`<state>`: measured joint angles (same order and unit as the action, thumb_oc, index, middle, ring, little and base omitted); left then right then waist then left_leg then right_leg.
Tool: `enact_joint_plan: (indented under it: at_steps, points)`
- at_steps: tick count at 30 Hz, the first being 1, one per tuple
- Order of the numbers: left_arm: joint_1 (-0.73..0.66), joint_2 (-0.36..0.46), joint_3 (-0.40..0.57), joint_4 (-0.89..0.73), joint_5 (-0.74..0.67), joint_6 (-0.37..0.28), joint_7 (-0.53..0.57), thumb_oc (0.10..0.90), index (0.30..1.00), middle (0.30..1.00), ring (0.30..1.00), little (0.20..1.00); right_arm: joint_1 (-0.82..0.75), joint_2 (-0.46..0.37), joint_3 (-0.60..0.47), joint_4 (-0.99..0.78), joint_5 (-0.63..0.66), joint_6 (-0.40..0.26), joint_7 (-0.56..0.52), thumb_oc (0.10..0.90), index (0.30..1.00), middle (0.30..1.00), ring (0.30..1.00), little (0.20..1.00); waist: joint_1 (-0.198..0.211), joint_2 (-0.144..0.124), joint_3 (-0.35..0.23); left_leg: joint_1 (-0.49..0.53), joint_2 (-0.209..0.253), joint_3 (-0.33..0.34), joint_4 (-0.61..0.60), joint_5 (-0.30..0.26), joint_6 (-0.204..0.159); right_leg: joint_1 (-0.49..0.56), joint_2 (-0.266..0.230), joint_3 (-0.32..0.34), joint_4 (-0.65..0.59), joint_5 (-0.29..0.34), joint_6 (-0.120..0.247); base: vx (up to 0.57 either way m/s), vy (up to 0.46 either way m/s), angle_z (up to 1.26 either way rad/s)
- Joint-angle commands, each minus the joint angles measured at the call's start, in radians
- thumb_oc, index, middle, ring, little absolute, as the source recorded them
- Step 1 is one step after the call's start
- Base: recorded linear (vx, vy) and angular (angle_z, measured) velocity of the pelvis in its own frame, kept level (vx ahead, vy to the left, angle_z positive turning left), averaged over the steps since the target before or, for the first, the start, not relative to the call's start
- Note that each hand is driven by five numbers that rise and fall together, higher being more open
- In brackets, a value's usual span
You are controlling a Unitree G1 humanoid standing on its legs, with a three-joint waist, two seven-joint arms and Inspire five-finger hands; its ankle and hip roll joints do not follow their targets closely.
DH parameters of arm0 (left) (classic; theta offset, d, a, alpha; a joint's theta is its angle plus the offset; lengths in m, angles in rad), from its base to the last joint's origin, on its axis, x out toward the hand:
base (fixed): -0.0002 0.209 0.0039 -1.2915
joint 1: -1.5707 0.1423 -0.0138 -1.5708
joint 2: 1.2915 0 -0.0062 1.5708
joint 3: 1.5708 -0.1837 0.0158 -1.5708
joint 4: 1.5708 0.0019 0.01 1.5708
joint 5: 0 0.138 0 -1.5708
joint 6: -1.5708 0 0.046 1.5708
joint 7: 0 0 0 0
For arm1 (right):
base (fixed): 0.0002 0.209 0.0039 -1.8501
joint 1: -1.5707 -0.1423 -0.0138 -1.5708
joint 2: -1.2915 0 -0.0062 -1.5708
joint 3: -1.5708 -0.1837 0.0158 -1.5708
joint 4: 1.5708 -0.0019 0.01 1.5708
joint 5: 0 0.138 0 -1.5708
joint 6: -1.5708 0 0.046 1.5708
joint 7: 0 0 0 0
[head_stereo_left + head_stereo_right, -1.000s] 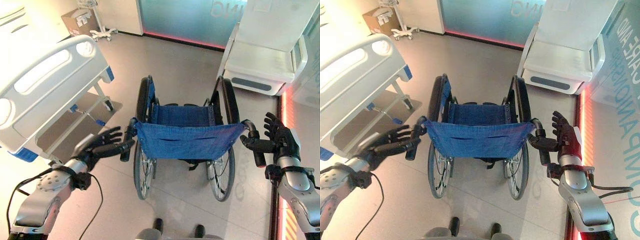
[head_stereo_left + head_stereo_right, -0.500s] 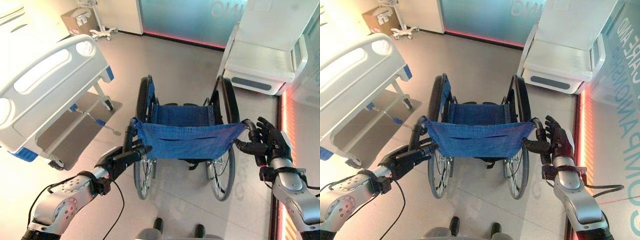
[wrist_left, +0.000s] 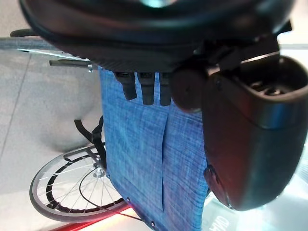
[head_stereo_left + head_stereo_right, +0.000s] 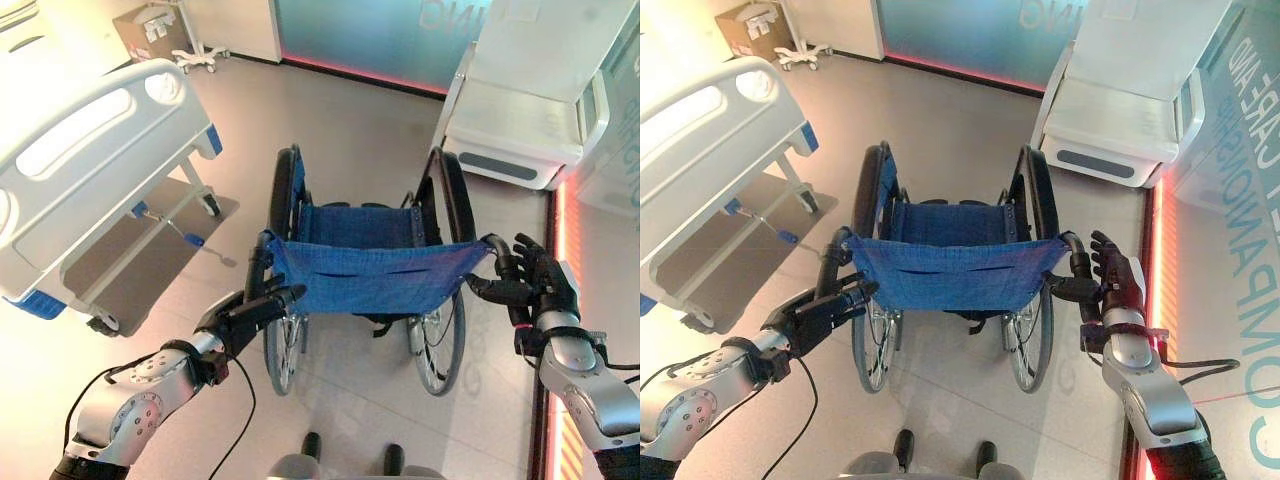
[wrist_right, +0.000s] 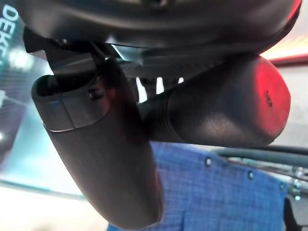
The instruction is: Push the wheelchair next to the bed
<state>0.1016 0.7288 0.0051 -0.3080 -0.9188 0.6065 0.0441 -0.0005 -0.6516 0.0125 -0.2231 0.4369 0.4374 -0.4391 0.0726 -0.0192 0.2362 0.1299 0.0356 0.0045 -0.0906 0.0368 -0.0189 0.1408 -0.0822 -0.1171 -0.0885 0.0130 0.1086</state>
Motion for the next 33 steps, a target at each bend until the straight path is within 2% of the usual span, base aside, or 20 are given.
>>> enact_joint_plan:
  at_steps: [1, 6, 7, 8, 9, 10, 11, 12, 13, 15, 19, 33]
  points:
    - [-0.114, -0.014, -0.018, -0.055, -0.039, -0.059, -0.012, 0.800, 0.900, 0.900, 0.900, 0.900, -0.090, -0.080, 0.014, 0.022, -0.038, -0.006, -0.064, 0.800, 0.900, 0.900, 0.900, 0.900, -0.008, 0.016, -0.025, -0.037, 0.036, 0.023, 0.003, 0.011, -0.007, -0.028, -0.024, 0.019, 0.001, 0.044, 0.027, 0.02, -0.032, 0.00]
    - [-0.132, -0.021, -0.037, -0.047, -0.028, -0.057, -0.008, 0.800, 0.900, 0.900, 0.900, 0.900, -0.119, -0.067, 0.040, 0.036, -0.039, 0.001, -0.073, 0.800, 0.900, 0.900, 0.900, 0.900, -0.004, 0.015, -0.024, -0.035, 0.037, 0.020, 0.003, 0.012, -0.007, -0.025, -0.023, 0.018, 0.001, 0.045, 0.027, 0.01, -0.003, 0.00]
    - [-0.140, -0.025, -0.046, -0.040, -0.024, -0.059, -0.008, 0.800, 0.900, 0.900, 0.900, 0.900, -0.133, -0.065, 0.050, 0.044, -0.031, 0.006, -0.078, 0.717, 0.775, 0.775, 0.775, 0.775, -0.003, 0.014, -0.025, -0.034, 0.037, 0.018, 0.003, 0.012, -0.007, -0.024, -0.023, 0.018, 0.001, 0.045, 0.027, 0.04, -0.018, 0.00]
    - [-0.144, -0.026, -0.049, -0.037, -0.023, -0.059, -0.007, 0.800, 0.900, 0.900, 0.900, 0.900, -0.143, -0.063, 0.056, 0.049, -0.024, 0.015, -0.082, 0.670, 0.705, 0.705, 0.705, 0.705, -0.002, 0.013, -0.024, -0.033, 0.036, 0.017, 0.003, 0.012, -0.007, -0.023, -0.023, 0.018, 0.001, 0.044, 0.027, 0.06, -0.027, 0.00]
    - [-0.149, -0.028, -0.053, -0.031, -0.018, -0.058, -0.010, 0.744, 0.815, 0.815, 0.815, 0.815, -0.154, -0.059, 0.065, 0.060, -0.012, 0.038, -0.086, 0.505, 0.458, 0.458, 0.458, 0.458, 0.000, 0.011, -0.026, -0.032, 0.036, 0.015, 0.003, 0.011, -0.006, -0.021, -0.022, 0.017, 0.001, 0.044, 0.027, 0.05, -0.023, 0.00]
    - [-0.150, -0.029, -0.053, -0.030, -0.017, -0.057, -0.012, 0.599, 0.599, 0.599, 0.599, 0.599, -0.156, -0.058, 0.067, 0.063, -0.008, 0.046, -0.086, 0.424, 0.335, 0.335, 0.335, 0.335, 0.001, 0.011, -0.027, -0.031, 0.036, 0.015, 0.003, 0.011, -0.006, -0.020, -0.021, 0.017, 0.001, 0.044, 0.027, 0.05, -0.022, -0.01]
    - [-0.153, -0.030, -0.056, -0.030, -0.018, -0.055, -0.009, 0.566, 0.549, 0.549, 0.549, 0.549, -0.159, -0.056, 0.070, 0.068, -0.005, 0.054, -0.088, 0.400, 0.300, 0.300, 0.300, 0.300, 0.001, 0.010, -0.028, -0.030, 0.036, 0.014, 0.003, 0.011, -0.006, -0.019, -0.021, 0.016, 0.001, 0.044, 0.027, 0.03, -0.016, 0.00]
    - [-0.154, -0.030, -0.056, -0.030, -0.018, -0.051, -0.009, 0.525, 0.488, 0.488, 0.488, 0.488, -0.163, -0.057, 0.074, 0.070, 0.004, 0.066, -0.094, 0.400, 0.300, 0.300, 0.300, 0.300, 0.002, 0.009, -0.028, -0.029, 0.036, 0.014, 0.004, 0.011, -0.006, -0.018, -0.021, 0.016, 0.001, 0.044, 0.026, 0.04, -0.025, -0.01]
    - [-0.157, -0.029, -0.057, -0.027, -0.015, -0.050, -0.014, 0.439, 0.359, 0.359, 0.359, 0.359, -0.171, -0.060, 0.078, 0.078, 0.013, 0.088, -0.092, 0.400, 0.300, 0.300, 0.300, 0.300, 0.004, 0.007, -0.029, -0.027, 0.037, 0.013, 0.004, 0.010, -0.006, -0.016, -0.021, 0.015, 0.001, 0.043, 0.026, 0.04, -0.022, 0.00]
    - [-0.159, -0.032, -0.057, -0.025, -0.014, -0.048, -0.018, 0.400, 0.300, 0.300, 0.300, 0.300, -0.177, -0.059, 0.081, 0.086, 0.024, 0.110, -0.084, 0.400, 0.300, 0.300, 0.300, 0.300, 0.004, 0.007, -0.030, -0.026, 0.038, 0.013, 0.003, 0.010, -0.006, -0.016, -0.020, 0.014, 0.001, 0.043, 0.026, 0.04, -0.019, 0.00]
    - [-0.167, -0.038, -0.064, -0.029, -0.012, -0.032, -0.010, 0.400, 0.300, 0.300, 0.300, 0.300, -0.187, -0.050, 0.104, 0.106, 0.040, 0.146, -0.059, 0.400, 0.300, 0.300, 0.300, 0.300, 0.008, 0.004, -0.034, -0.023, 0.039, 0.009, 0.003, 0.010, -0.005, -0.012, -0.017, 0.014, 0.001, 0.042, 0.026, 0.02, -0.010, 0.00]
    - [-0.179, -0.060, -0.080, -0.019, -0.007, -0.022, -0.008, 0.400, 0.300, 0.300, 0.300, 0.300, -0.218, -0.039, 0.142, 0.115, 0.024, 0.173, -0.015, 0.400, 0.300, 0.300, 0.300, 0.300, 0.012, -0.003, -0.050, -0.013, 0.039, 0.010, 0.003, 0.003, -0.006, -0.004, -0.013, 0.006, 0.001, 0.035, 0.025, 0.00, 0.000, 0.00]
